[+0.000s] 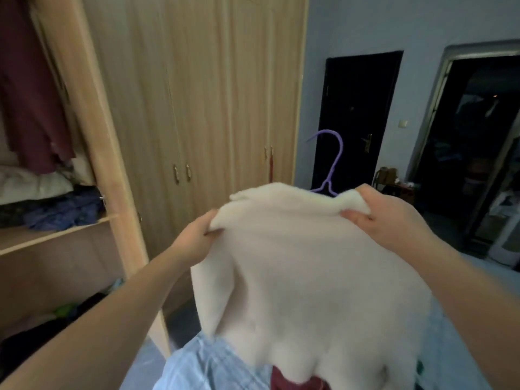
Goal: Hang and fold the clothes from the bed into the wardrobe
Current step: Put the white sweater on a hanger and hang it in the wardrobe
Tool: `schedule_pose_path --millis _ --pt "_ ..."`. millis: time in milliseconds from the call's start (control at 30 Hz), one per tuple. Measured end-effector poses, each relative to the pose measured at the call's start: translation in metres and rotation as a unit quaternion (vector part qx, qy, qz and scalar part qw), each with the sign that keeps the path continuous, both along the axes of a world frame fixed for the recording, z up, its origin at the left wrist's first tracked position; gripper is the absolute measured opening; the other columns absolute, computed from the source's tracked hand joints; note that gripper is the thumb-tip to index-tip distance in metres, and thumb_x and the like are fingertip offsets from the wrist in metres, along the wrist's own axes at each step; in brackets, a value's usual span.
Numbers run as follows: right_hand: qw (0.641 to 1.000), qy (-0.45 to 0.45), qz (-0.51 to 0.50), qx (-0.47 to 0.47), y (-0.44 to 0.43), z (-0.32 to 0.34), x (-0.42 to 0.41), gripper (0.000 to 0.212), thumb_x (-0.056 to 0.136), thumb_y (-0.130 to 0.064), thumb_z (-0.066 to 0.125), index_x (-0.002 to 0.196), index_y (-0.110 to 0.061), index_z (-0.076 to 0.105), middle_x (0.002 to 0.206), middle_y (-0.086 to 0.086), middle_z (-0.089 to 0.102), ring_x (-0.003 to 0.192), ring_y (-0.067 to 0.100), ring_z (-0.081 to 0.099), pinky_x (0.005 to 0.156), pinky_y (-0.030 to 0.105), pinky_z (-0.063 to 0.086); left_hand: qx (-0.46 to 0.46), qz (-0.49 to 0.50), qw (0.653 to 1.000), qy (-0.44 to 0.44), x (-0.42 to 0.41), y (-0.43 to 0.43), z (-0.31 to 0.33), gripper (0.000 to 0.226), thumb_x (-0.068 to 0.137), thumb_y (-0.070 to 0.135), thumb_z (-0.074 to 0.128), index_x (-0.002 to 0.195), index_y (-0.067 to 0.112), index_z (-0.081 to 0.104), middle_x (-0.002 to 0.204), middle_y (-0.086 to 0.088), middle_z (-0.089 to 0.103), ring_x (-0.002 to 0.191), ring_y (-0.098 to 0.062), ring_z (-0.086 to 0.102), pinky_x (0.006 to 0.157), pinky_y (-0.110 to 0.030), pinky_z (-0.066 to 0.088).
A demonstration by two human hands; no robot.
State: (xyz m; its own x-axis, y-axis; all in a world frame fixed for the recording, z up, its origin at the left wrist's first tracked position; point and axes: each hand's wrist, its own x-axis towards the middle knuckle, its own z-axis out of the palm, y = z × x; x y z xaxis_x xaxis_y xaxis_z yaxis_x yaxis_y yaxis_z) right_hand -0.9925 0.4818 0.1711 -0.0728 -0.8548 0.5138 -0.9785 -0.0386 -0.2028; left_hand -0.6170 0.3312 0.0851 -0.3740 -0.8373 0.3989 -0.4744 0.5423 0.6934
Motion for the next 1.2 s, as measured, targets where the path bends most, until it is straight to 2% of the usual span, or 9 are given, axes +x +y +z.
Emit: schedule_pose_path --millis 67,233,400,533,600,767,1000,1067,1200 --pt "1.0 -0.015 0.013 0.002 -0.012 0.005 0.021 0.036 0.078 -0.072 0.051 0.097 -0.045 0.04 0.073 -0.015 0.055 0.064 0.012 0.054 0.053 0.031 0.042 0.059 -0.087 0.994 0.0 0.053 -0.006 0.014 0.041 0.099 0.021 0.058 0.114 0.059 0.062 0.117 0.025 0.068 0.111 0.004 0.062 0.095 -0.031 0.051" --pt "0.991 -0.112 0.066 -0.017 -0.051 0.019 0.096 0.043 0.064 -0.082 0.055 0.094 -0.051 0.051 0.08 -0.02 0.063 0.071 -0.003 0.059 0.057 0.027 0.042 0.329 -0.258 0.908 0.003 0.189 -0.025 0.052 0.034 0.099 0.016 0.061 0.132 0.024 0.063 0.134 -0.004 0.065 0.123 -0.021 0.061 0.095 -0.029 0.052" --pt "0.987 -0.123 0.103 -0.029 -0.11 0.013 0.213 0.048 0.069 -0.078 0.055 0.093 -0.036 0.053 0.079 -0.022 0.061 0.068 0.0 0.058 0.06 0.034 0.049 0.137 -0.01 0.98 -0.144 0.251 -0.034 0.066 0.03 0.093 0.034 0.063 0.123 0.035 0.058 0.128 0.002 0.065 0.118 -0.018 0.061 0.105 -0.046 0.045" --pt "0.984 -0.099 0.148 -0.001 -0.148 0.001 0.302 0.054 0.069 -0.079 0.049 0.089 -0.029 0.049 0.073 -0.01 0.06 0.071 0.012 0.059 0.065 0.036 0.05 0.028 0.064 0.991 -0.11 0.272 -0.021 0.06 0.075 0.076 0.063 0.062 0.141 0.039 0.035 0.129 0.001 0.057 0.113 -0.022 0.062 0.098 -0.047 0.05" --pt "0.979 -0.094 0.178 0.013 -0.16 -0.002 0.345 0.052 0.072 -0.078 0.051 0.086 -0.028 0.046 0.074 -0.007 0.059 0.073 0.021 0.059 0.064 0.037 0.048 -0.035 0.149 0.973 -0.171 0.287 -0.016 0.052 0.074 0.074 0.074 0.058 0.136 0.039 0.037 0.128 0.003 0.055 0.114 -0.024 0.059 0.095 -0.046 0.05" --pt "0.978 0.028 0.2 -0.044 -0.182 -0.016 0.435 0.041 0.086 -0.066 0.049 0.094 -0.026 0.045 0.084 -0.004 0.061 0.086 0.029 0.063 0.061 0.036 0.042 -0.04 0.21 0.964 -0.161 0.359 -0.01 0.044 0.03 0.095 0.049 0.055 0.108 0.026 0.042 0.1 -0.001 0.065 0.093 -0.03 0.064 0.081 -0.046 0.051" --pt "0.943 0.028 0.285 -0.172 -0.232 -0.041 0.535 0.042 0.086 -0.041 0.056 0.112 -0.009 0.056 0.099 0.01 0.057 0.092 0.034 0.056 0.072 0.042 0.049 -0.004 0.19 0.974 -0.121 0.438 -0.017 0.056 0.027 0.096 0.03 0.06 0.122 0.029 0.053 0.113 0.012 0.063 0.106 -0.01 0.06 0.094 -0.035 0.05" --pt "0.918 -0.023 0.38 -0.115 -0.257 -0.039 0.548 0.048 0.086 -0.046 0.057 0.122 -0.014 0.054 0.109 0.005 0.059 0.102 0.027 0.055 0.083 0.039 0.047 0.003 0.2 0.973 -0.113 0.464 -0.02 0.057 0.029 0.096 0.027 0.06 0.123 0.037 0.055 0.114 0.02 0.062 0.108 0.0 0.059 0.091 -0.02 0.049" --pt "0.867 -0.158 0.452 0.139 -0.314 -0.016 0.555 0.038 0.089 -0.071 0.044 0.106 -0.04 0.058 0.092 -0.024 0.066 0.086 -0.003 0.061 0.068 0.019 0.044 -0.011 0.249 0.963 -0.105 0.508 -0.029 0.081 0.028 0.092 0.034 0.06 0.119 0.041 0.058 0.112 0.021 0.064 0.109 0.0 0.061 0.089 -0.027 0.052"
